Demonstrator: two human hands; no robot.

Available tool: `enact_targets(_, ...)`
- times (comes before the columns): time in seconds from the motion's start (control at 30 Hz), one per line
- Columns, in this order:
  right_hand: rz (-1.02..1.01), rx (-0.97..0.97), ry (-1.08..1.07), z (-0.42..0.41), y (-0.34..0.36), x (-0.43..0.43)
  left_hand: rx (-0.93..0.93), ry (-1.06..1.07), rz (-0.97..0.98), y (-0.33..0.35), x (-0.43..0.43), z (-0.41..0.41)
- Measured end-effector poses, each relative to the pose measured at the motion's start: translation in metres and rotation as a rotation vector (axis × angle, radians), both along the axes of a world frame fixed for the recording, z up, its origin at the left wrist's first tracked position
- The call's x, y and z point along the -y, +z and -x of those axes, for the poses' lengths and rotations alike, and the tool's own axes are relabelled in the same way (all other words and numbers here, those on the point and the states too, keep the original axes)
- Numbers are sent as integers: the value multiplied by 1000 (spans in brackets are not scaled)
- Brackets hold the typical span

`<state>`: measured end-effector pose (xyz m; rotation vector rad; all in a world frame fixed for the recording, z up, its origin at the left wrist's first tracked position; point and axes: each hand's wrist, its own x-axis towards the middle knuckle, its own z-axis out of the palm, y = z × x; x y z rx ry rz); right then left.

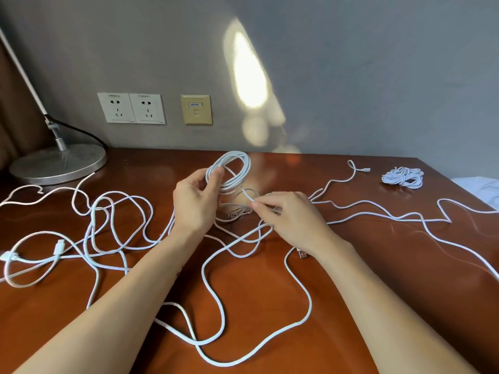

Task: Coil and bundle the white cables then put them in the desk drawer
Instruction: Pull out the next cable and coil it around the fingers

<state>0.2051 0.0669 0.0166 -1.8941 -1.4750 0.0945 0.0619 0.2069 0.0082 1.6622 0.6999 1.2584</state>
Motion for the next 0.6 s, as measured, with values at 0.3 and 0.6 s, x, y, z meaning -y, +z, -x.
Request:
enact_targets(0.3,-40,20,-38,0,1,6,11,131,-58,2,-5,2)
enact_targets(0.6,-8,-10,-43,-1,0,5,28,200,-145,4,-6,5)
